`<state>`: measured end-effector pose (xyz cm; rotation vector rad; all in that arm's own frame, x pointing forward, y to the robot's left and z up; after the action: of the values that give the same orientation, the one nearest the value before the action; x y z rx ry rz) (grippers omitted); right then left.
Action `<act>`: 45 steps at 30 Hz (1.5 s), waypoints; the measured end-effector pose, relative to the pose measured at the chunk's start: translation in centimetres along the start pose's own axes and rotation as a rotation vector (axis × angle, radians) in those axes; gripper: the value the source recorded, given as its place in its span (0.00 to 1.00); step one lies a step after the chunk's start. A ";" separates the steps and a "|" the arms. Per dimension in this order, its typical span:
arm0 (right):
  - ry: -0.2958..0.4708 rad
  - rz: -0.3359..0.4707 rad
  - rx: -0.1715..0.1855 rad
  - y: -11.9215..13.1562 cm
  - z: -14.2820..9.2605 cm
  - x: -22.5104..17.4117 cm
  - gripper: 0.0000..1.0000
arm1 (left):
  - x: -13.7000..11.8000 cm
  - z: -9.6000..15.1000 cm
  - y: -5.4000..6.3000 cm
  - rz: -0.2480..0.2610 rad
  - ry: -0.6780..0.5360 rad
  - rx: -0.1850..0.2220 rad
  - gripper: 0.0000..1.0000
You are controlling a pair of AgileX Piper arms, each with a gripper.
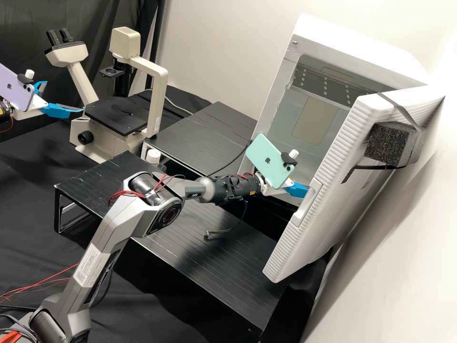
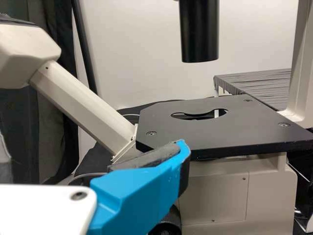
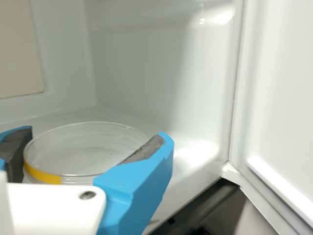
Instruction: Return the petri dish to the incubator.
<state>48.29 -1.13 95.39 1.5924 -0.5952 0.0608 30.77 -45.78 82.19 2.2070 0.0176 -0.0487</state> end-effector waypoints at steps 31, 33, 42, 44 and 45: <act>-0.035 -0.058 -0.022 -0.6 1.1 0.3 1.00 | 0.0 0.0 0.0 0.000 0.000 0.000 1.00; -0.034 -0.061 -0.035 -0.6 1.3 0.3 1.00 | 0.0 0.0 0.0 0.000 0.000 0.000 1.00; -0.021 -0.067 -0.054 -0.7 1.3 0.3 1.00 | 0.0 0.0 0.0 0.000 0.000 0.000 1.00; -0.014 -0.068 -0.053 -0.7 1.3 0.3 1.00 | 0.0 0.0 0.0 0.000 0.000 0.000 1.00; -0.012 -0.069 -0.055 -0.7 1.3 0.3 1.00 | 0.0 0.0 0.0 0.000 0.000 0.000 1.00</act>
<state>48.42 -2.43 94.73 1.5591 -0.5461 -0.0165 30.77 -45.78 82.19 2.2070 0.0176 -0.0487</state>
